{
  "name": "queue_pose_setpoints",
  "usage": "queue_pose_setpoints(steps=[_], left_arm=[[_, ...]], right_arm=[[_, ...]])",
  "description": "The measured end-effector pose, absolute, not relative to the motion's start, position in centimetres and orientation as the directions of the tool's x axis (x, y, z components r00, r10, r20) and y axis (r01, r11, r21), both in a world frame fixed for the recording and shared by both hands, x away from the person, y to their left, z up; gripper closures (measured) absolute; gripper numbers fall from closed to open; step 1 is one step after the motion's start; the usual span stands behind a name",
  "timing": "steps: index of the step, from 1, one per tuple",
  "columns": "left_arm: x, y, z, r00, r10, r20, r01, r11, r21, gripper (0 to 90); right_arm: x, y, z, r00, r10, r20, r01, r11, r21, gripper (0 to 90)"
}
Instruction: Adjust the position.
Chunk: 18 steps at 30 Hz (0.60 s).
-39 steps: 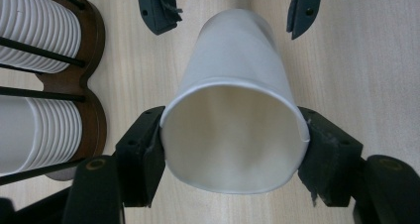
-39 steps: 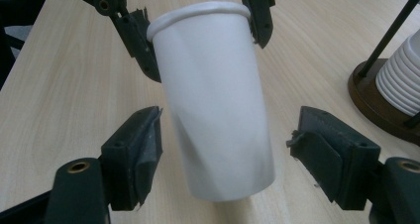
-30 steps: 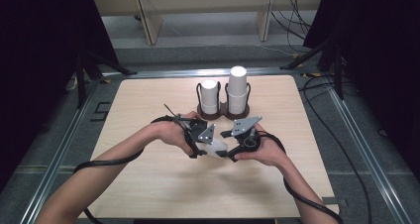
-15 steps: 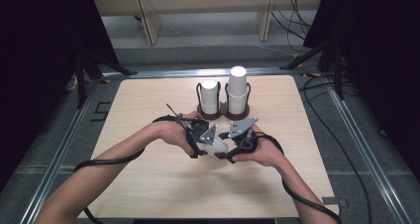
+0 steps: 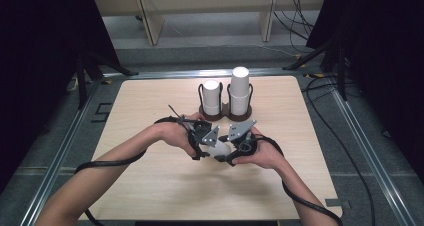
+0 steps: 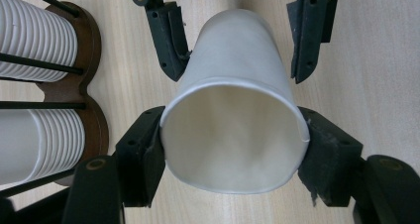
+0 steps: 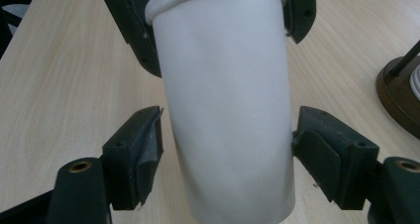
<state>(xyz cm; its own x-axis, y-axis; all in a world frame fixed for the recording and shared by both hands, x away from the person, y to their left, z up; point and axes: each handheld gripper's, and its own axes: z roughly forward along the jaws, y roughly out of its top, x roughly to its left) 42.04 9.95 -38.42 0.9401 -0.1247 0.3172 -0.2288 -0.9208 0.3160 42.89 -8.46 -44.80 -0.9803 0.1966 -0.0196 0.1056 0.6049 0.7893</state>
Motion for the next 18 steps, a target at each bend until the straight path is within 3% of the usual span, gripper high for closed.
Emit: queue_pose_setpoints(steps=[18], left_arm=[[41.95, 9.76, -38.37, 0.941, -0.131, 0.311, -0.235, -0.916, 0.324, 33.4]], right_arm=[[42.9, -8.37, -45.06, -0.98, 0.197, -0.01, 0.114, 0.606, 0.787, 30.8]])
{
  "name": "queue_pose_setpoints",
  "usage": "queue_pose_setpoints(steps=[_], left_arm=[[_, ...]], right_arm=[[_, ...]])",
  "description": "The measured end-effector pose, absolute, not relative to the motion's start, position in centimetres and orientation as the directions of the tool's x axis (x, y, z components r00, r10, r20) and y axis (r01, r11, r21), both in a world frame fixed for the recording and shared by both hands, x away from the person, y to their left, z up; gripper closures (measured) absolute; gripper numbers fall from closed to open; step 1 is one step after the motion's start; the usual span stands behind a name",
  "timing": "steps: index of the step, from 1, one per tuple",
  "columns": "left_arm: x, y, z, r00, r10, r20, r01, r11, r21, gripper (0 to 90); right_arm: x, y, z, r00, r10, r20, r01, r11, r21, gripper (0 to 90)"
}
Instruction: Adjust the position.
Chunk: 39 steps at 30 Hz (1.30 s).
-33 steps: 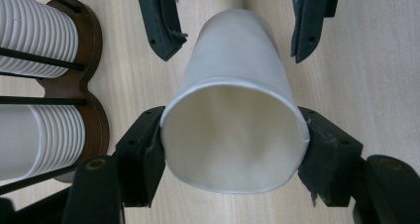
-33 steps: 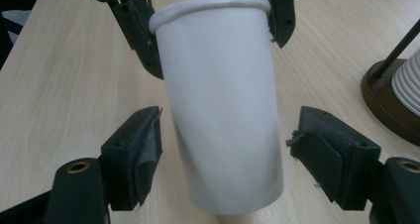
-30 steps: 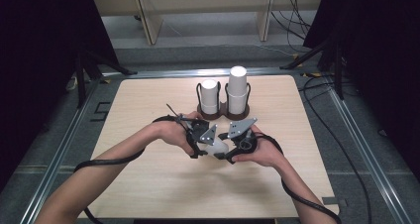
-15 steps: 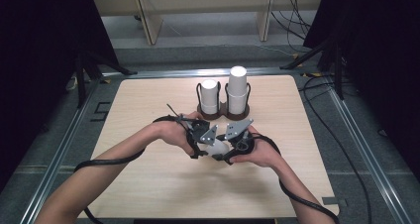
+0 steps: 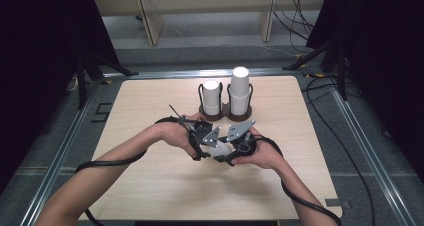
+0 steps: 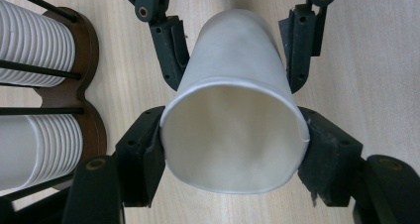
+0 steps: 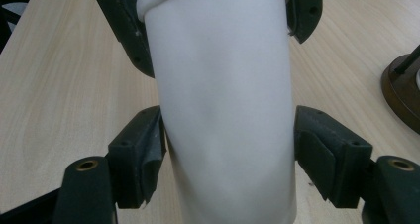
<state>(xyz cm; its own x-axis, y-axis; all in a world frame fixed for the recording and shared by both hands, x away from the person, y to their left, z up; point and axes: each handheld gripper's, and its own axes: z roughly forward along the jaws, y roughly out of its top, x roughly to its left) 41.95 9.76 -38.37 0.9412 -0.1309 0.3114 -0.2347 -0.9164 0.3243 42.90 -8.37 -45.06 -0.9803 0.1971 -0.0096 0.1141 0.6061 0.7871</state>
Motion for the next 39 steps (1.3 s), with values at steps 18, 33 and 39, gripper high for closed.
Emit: queue_pose_setpoints(steps=[18, 33, 39], left_arm=[[41.86, 9.7, -38.14, 0.939, -0.135, 0.317, -0.243, -0.911, 0.334, 33.9], [41.9, 9.59, -38.21, 0.942, -0.137, 0.307, -0.243, -0.908, 0.34, 34.2], [41.82, 9.79, -38.47, 0.952, -0.11, 0.286, -0.22, -0.896, 0.386, 33.2]], right_arm=[[43.03, -8.29, -45.02, -0.981, 0.19, -0.025, 0.098, 0.611, 0.785, 33.2], [42.97, -8.44, -45.18, -0.984, 0.174, -0.03, 0.086, 0.621, 0.779, 34.9], [42.91, -8.4, -45.32, -0.985, 0.167, -0.034, 0.077, 0.615, 0.785, 35.5]])
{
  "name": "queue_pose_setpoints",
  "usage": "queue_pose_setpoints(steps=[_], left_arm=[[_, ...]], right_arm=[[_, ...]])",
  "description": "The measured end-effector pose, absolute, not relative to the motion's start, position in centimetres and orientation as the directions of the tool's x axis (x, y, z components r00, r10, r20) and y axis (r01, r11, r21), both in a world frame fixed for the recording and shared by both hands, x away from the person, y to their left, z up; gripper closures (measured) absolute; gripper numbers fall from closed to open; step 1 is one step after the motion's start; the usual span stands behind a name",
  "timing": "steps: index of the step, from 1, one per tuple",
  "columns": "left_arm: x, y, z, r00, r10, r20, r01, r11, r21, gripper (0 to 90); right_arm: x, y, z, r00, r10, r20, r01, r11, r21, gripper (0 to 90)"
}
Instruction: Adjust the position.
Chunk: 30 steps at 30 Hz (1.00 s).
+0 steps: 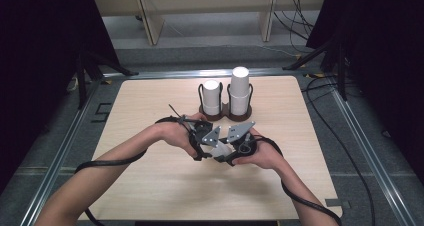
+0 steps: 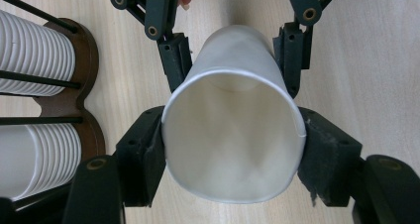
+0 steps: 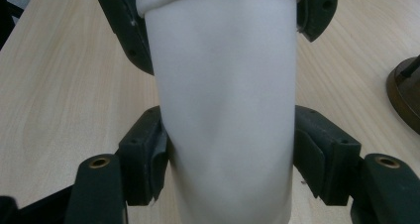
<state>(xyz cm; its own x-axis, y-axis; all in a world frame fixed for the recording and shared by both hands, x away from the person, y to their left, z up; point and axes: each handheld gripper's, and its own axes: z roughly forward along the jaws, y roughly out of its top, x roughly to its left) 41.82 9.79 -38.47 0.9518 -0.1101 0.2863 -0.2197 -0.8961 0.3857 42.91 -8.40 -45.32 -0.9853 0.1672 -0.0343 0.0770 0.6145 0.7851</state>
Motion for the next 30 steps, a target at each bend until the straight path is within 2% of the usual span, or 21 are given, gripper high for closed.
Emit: queue_pose_setpoints(steps=[3, 6, 9, 11, 12, 19, 25, 30], left_arm=[[42.0, 10.0, -38.2, 0.946, -0.135, 0.294, -0.247, -0.889, 0.386, 30.8], [41.8, 10.3, -38.2, 0.933, -0.127, 0.335, -0.276, -0.853, 0.443, 26.6], [41.7, 10.7, -37.9, 0.922, -0.104, 0.372, -0.291, -0.82, 0.493, 18.8], [41.6, 11.2, -37.8, 0.921, -0.084, 0.38, -0.293, -0.793, 0.535, 14.2], [41.5, 11.4, -37.8, 0.92, -0.068, 0.386, -0.29, -0.781, 0.554, 14.1], [40.9, 13.8, -38.1, 0.924, 0.093, 0.372, -0.22, -0.667, 0.712, 11.9], [40.7, 16.1, -39.5, 0.914, 0.21, 0.348, -0.158, -0.604, 0.781, 11.3], [39.8, 18.0, -41.1, 0.888, 0.352, 0.294, -0.087, -0.501, 0.861, 11.1]], right_arm=[[42.8, -8.5, -45.3, -0.986, 0.165, -0.037, 0.073, 0.613, 0.787, 35.4], [42.6, -8.7, -45.3, -0.984, 0.178, -0.03, 0.085, 0.603, 0.794, 35.3], [42.6, -9.0, -45.4, -0.98, 0.187, -0.063, 0.06, 0.588, 0.806, 35.3], [42.4, -9.3, -45.6, -0.976, 0.212, -0.046, 0.085, 0.569, 0.818, 35.3], [42.4, -9.5, -45.7, -0.974, 0.217, -0.067, 0.068, 0.561, 0.825, 35.2], [41.8, -11.0, -46.5, -0.951, 0.306, -0.04, 0.118, 0.479, 0.87, 35.1], [41.4, -12.0, -46.6, -0.934, 0.356, -0.03, 0.133, 0.425, 0.895, 35.0], [41.1, -12.8, -46.6, -0.911, 0.413, -0.005, 0.15, 0.342, 0.928, 34.9]])
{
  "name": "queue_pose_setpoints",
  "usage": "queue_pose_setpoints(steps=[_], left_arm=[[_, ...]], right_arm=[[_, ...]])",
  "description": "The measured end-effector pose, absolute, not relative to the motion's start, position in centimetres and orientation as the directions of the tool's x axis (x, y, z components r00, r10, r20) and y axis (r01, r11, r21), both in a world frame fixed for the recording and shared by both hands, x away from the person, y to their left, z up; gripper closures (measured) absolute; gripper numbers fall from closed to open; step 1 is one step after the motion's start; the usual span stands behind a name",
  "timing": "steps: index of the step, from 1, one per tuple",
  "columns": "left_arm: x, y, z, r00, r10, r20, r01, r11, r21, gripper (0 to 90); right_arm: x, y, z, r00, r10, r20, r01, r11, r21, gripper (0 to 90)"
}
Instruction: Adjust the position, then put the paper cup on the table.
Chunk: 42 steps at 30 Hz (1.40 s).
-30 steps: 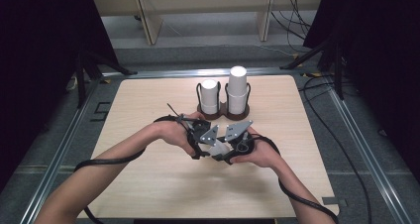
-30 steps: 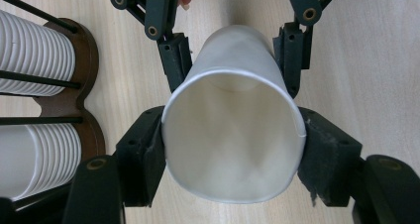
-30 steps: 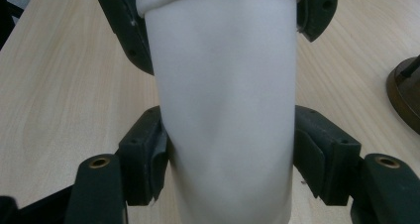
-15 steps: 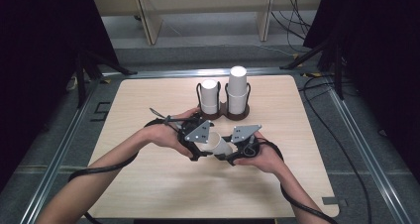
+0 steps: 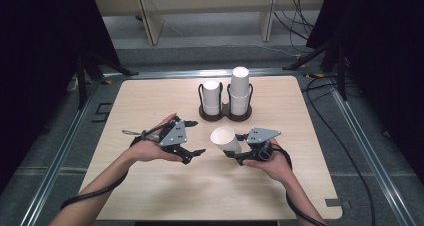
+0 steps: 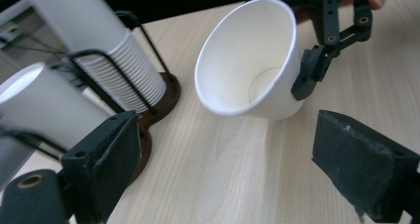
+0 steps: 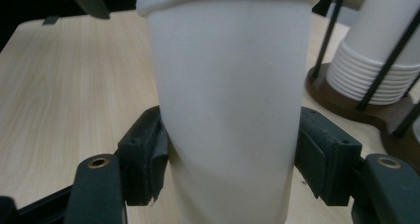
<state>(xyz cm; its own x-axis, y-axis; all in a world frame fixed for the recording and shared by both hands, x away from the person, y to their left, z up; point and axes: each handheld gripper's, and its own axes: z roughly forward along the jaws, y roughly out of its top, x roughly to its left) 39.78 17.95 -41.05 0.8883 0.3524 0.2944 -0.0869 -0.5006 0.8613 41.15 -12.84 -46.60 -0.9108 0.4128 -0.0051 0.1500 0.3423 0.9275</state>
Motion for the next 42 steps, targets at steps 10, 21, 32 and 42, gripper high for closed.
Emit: queue_pose_setpoints(steps=[10, 21, 32, 42], left_arm=[[37.8, 21.2, -45.6, 0.77, 0.617, 0.161, 0.041, -0.3, 0.953, 11.5], [36.9, 24.2, -48.3, 0.621, 0.783, 0.048, 0.088, -0.131, 0.988, 12.3], [36.1, 25.2, -49.2, 0.524, 0.852, -0.001, 0.116, -0.071, 0.991, 12.5], [35.4, 25.4, -49.4, 0.507, 0.862, 0.005, 0.128, -0.082, 0.988, 12.8]], right_arm=[[40.8, -14.3, -46.8, -0.872, 0.489, 0.027, 0.151, 0.217, 0.964, 34.8], [40.4, -15.5, -46.5, -0.836, 0.546, 0.052, 0.159, 0.15, 0.976, 34.7], [39.5, -16.8, -46.9, -0.787, 0.61, 0.094, 0.182, 0.084, 0.98, 34.6], [39.7, -17.3, -47.2, -0.771, 0.629, 0.103, 0.176, 0.055, 0.983, 34.5]])
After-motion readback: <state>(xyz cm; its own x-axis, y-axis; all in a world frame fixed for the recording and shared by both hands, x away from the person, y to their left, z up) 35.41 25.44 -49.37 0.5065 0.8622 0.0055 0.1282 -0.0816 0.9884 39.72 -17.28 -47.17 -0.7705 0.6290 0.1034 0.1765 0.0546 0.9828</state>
